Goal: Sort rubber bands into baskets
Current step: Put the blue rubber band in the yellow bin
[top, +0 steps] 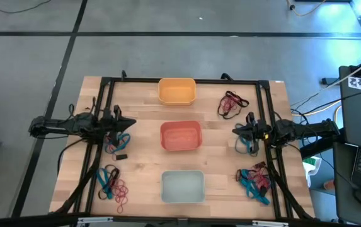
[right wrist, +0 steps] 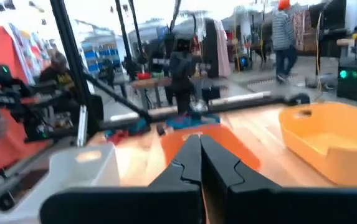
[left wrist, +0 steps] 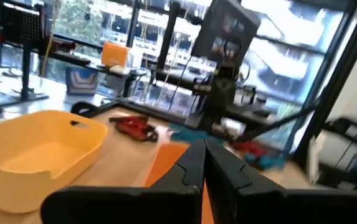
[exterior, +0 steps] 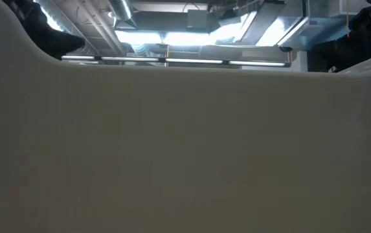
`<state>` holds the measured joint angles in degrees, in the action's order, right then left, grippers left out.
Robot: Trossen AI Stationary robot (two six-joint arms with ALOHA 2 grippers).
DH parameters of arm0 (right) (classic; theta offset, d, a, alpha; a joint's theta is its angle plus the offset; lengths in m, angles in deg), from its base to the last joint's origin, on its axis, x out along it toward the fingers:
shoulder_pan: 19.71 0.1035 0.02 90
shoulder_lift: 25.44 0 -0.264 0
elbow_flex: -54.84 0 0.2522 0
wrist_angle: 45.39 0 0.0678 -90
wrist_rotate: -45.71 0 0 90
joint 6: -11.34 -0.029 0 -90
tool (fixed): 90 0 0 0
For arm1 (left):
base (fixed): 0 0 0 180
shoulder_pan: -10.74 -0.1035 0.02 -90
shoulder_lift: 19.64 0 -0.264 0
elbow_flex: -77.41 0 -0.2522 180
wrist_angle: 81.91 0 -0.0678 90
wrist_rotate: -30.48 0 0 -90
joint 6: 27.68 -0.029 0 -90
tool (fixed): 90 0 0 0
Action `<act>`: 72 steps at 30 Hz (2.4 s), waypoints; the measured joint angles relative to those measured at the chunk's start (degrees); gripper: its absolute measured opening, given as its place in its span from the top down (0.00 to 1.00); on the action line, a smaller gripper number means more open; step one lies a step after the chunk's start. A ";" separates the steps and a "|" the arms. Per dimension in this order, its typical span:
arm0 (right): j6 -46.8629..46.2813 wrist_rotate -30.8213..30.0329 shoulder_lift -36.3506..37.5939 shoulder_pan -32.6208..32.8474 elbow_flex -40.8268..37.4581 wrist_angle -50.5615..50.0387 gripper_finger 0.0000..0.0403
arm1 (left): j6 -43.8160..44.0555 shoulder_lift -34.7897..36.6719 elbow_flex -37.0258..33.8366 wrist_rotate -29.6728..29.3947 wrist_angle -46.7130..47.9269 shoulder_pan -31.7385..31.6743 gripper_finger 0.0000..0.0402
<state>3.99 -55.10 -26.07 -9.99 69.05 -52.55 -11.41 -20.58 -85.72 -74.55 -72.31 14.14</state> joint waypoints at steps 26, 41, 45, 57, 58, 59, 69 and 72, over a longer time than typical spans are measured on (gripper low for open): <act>15.65 -13.66 -22.60 -0.06 14.07 7.22 1.00 | -1.81 -28.97 20.13 -0.37 9.34 -0.07 0.99; 27.16 -14.26 -37.41 -0.11 25.93 11.60 1.00 | 10.72 -39.44 28.57 3.53 35.30 1.39 0.99; 27.36 -14.28 -39.47 -0.13 26.08 13.64 1.00 | 13.03 -42.57 28.57 5.56 37.24 2.73 0.99; 27.38 -14.29 -42.99 -0.13 26.08 14.70 1.00 | 21.32 -56.44 37.33 7.89 54.70 5.73 0.99; 27.38 -14.29 -43.13 -0.13 26.10 14.79 1.00 | 22.73 -57.52 37.80 8.64 55.65 5.77 0.99; 27.38 -14.28 -43.17 -0.13 26.12 14.79 1.00 | 24.14 -58.51 37.99 9.60 56.14 5.72 0.99; 27.38 -14.29 -43.15 -0.13 26.12 14.74 1.00 | 25.40 -64.67 37.97 9.62 54.06 5.57 0.99; 27.38 -14.28 -43.15 -0.13 26.12 14.74 1.00 | 27.59 -65.72 37.97 9.61 55.20 4.49 0.97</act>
<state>31.37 -69.37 -69.21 -10.12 95.17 -37.81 16.18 -86.30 -47.75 -64.93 -17.11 18.63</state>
